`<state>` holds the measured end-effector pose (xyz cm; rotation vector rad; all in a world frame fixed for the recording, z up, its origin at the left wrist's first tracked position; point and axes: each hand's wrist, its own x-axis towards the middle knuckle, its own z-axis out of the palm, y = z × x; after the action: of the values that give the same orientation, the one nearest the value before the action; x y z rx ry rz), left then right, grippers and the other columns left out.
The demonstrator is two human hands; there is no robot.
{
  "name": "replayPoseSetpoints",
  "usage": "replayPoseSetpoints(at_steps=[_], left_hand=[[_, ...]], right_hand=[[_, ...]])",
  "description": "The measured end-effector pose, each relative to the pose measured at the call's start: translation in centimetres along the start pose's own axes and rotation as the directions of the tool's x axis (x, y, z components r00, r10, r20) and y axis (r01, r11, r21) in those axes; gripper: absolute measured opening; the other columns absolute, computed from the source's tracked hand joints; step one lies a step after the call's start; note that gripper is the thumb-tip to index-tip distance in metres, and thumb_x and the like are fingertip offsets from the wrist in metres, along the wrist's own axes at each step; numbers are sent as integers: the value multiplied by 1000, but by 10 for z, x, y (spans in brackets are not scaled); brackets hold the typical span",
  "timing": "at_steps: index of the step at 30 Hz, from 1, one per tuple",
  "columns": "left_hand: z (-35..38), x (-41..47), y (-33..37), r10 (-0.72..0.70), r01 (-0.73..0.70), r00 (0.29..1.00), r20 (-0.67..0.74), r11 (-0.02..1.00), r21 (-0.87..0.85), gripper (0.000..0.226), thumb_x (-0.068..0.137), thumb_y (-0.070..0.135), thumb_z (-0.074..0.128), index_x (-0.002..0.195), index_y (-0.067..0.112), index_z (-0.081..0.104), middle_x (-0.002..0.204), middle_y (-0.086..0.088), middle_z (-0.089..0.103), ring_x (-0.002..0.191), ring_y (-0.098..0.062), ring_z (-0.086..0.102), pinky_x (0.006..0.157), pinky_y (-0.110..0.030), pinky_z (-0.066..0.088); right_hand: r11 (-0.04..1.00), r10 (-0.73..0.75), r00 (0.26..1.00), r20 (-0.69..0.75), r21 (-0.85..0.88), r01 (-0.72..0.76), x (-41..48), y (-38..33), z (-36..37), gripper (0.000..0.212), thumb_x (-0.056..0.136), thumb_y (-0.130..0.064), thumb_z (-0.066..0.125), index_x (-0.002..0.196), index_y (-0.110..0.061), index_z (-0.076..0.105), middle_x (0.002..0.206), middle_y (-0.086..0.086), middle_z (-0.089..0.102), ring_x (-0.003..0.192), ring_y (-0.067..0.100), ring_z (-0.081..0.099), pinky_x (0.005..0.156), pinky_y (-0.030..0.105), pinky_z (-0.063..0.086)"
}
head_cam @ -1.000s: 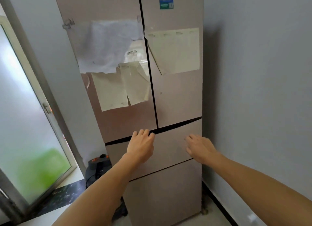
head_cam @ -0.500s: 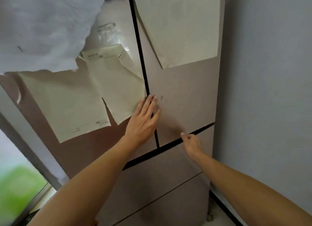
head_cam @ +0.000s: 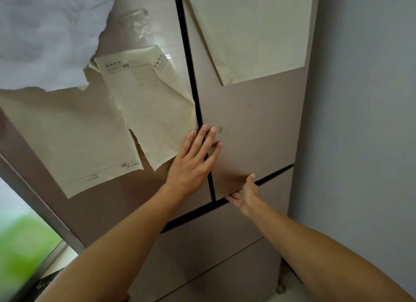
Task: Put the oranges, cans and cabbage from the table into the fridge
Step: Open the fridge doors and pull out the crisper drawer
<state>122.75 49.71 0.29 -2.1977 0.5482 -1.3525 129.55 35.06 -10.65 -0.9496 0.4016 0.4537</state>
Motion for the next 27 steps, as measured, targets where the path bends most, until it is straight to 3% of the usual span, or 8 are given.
replayPoseSetpoints(at_steps=[6, 9, 13, 17, 23, 25, 27], left_hand=[[-26, 12, 17, 58, -58, 998, -8, 996, -70, 38, 96, 27, 54, 130, 12, 59, 149, -18, 38, 141, -35, 30, 111, -53, 32], [-42, 20, 36, 88, -86, 996, 23, 991, -98, 40, 97, 32, 52, 132, 12, 57, 151, -16, 35, 143, -34, 25, 112, -53, 31], [-72, 48, 84, 85, -78, 994, 62, 991, -108, 38, 98, 32, 50, 127, 12, 61, 151, -15, 33, 144, -33, 24, 113, -53, 29], [-101, 74, 126, 61, -39, 992, 114, 982, -187, 33, 97, 25, 49, 125, 12, 58, 152, -19, 31, 144, -33, 21, 116, -51, 25], [-132, 88, 157, -244, 289, 952, 183, 916, -280, 37, 94, 22, 49, 129, 8, 49, 145, -24, 41, 136, -35, 37, 107, -50, 40], [-134, 96, 157, -343, 390, 917, 205, 881, -269, 39, 93, 23, 48, 127, 6, 52, 143, -23, 44, 132, -35, 42, 105, -50, 42], [-133, 109, 153, -443, 483, 874, 198, 834, -266, 41, 93, 24, 49, 129, 5, 52, 143, -21, 44, 130, -34, 43, 106, -48, 40]], right_hand=[[998, 8, 1000, 16, -58, -7, -27, -14, -26, 64, 99, -56, 27, 139, -8, 42, 133, 18, 56, 111, 35, 60, 59, 41, 52], [993, 20, 999, 51, -117, -14, -41, -23, -48, 56, 100, -51, 31, 139, -12, 41, 129, 15, 56, 101, 32, 60, 71, 46, 52], [973, 21, 995, 100, -229, 3, -64, -45, -88, 41, 101, -45, 37, 125, -15, 51, 102, 8, 61, 92, 28, 60, 72, 44, 52], [940, 26, 989, 144, -341, 25, -84, -69, -124, 37, 100, -44, 41, 111, -13, 60, 109, 14, 66, 100, 31, 63, 82, 46, 55], [899, -14, 989, 147, -430, 76, -111, -104, -189, 37, 98, -46, 44, 114, -16, 58, 109, 11, 66, 97, 28, 63, 76, 42, 56], [872, -79, 990, 116, -473, 126, -118, -116, -206, 37, 99, -49, 41, 111, -18, 56, 106, 9, 65, 95, 26, 63, 69, 38, 56], [807, -228, 970, 79, -542, 234, -123, -128, -224, 37, 100, -49, 38, 114, -18, 54, 108, 9, 63, 96, 26, 61, 80, 42, 55]])
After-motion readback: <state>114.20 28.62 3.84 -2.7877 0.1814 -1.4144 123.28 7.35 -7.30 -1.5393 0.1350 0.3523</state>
